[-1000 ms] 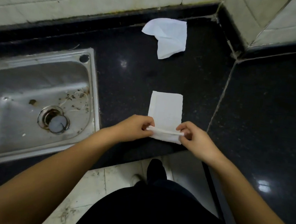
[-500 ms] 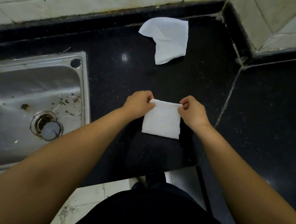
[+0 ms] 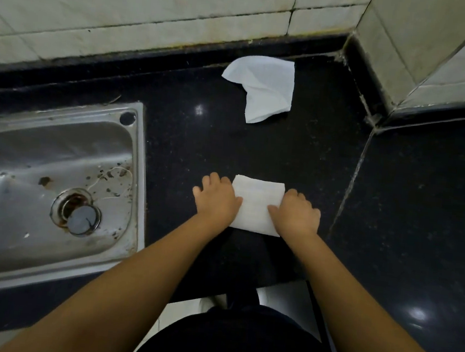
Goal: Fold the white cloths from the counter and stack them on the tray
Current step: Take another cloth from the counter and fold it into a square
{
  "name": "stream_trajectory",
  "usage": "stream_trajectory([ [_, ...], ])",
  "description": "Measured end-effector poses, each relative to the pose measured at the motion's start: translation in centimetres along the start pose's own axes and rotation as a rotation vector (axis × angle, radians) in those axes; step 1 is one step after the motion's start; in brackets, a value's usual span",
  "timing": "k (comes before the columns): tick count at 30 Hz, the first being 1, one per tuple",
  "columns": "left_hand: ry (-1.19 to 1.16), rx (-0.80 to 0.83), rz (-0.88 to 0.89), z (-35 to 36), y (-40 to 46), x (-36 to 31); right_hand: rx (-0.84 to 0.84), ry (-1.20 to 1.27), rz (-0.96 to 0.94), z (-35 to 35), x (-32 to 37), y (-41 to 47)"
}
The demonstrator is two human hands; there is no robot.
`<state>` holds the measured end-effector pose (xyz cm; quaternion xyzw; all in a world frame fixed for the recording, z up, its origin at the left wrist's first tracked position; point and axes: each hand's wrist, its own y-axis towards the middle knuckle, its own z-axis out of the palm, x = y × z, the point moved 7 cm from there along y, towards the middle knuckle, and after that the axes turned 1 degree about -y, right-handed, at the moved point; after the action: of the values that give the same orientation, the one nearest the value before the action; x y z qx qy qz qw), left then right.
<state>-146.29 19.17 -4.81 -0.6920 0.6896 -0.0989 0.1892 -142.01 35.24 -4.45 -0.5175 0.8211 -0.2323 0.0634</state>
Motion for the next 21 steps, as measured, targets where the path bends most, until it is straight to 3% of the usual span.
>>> stream_trajectory([
  [6,-0.228,0.033,0.013,-0.6,-0.2,-0.6,0.024,0.130,-0.010,-0.4,0.7,-0.3],
  [10,-0.788,0.110,0.011,-1.2,-0.7,0.4,0.078,0.706,0.032,-1.3,-0.3,-0.5],
  [13,-1.062,0.134,-0.027,-2.3,-1.4,0.9,0.169,1.041,0.105,-2.0,-0.9,-1.2],
  [16,-1.136,0.186,0.047,-3.2,-3.1,0.3,0.202,1.212,0.173,-1.7,-1.6,-3.1],
  [21,-1.155,0.316,0.181,-3.1,-7.4,-0.3,0.114,1.521,0.295,0.5,-4.0,-9.7],
])
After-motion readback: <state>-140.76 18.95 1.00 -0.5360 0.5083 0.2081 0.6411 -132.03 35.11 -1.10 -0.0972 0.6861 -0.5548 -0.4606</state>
